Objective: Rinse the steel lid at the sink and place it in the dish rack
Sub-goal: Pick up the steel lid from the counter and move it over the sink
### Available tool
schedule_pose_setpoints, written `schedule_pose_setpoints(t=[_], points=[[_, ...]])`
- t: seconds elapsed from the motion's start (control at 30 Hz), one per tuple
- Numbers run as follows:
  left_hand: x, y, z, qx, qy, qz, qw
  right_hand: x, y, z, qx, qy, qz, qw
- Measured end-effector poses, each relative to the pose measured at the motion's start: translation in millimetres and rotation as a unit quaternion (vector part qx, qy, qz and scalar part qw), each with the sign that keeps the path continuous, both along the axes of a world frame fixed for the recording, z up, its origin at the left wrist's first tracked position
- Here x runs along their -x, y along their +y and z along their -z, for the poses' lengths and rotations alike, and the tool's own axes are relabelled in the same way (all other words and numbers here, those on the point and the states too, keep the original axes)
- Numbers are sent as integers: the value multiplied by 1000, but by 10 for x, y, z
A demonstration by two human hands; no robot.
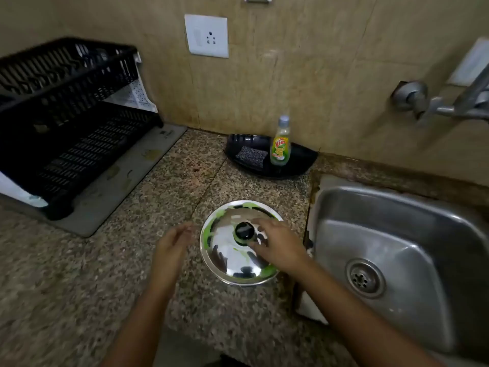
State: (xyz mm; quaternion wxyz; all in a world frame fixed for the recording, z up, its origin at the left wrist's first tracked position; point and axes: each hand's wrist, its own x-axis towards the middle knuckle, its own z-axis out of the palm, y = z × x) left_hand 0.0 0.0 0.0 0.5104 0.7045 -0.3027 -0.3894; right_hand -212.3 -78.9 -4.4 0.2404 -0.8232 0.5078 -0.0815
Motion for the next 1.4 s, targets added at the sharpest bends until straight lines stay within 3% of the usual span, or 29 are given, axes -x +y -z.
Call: schedule_pose_setpoints(t=[0.33, 0.6, 0.77, 0.8, 0.9, 0.97, 1.07, 1.27, 1.4], points=[[-310, -398, 240, -1, 24, 41, 999, -448, -140, 191, -9, 43, 36, 998], [-297, -543, 297, -3, 9, 30, 999, -420, -73, 195, -10, 4, 22, 1000], [-248, -564, 234, -21, 0, 15, 1000, -424, -62, -22, 82, -81, 11, 993], [-244, -569, 227, -32, 9, 8, 999, -407, -76, -82, 99, -103, 14, 990], [-156, -610, 115, -60, 150, 0, 987, -285, -54, -236, 129, -142, 32, 981], [-18, -669, 26, -44, 235, 39, 970, -160, -27, -271, 140, -156, 54, 976], [339, -754, -110, -43, 295, 83, 951, 104, -47, -268, 143, -172, 112, 968], [1241, -953, -346, -76, 331, 140, 930, 842, -35, -257, 107, -196, 214, 951], [1877, -1023, -398, -62, 303, 124, 943, 1391, 48, -314, 115, -200, 249, 941]])
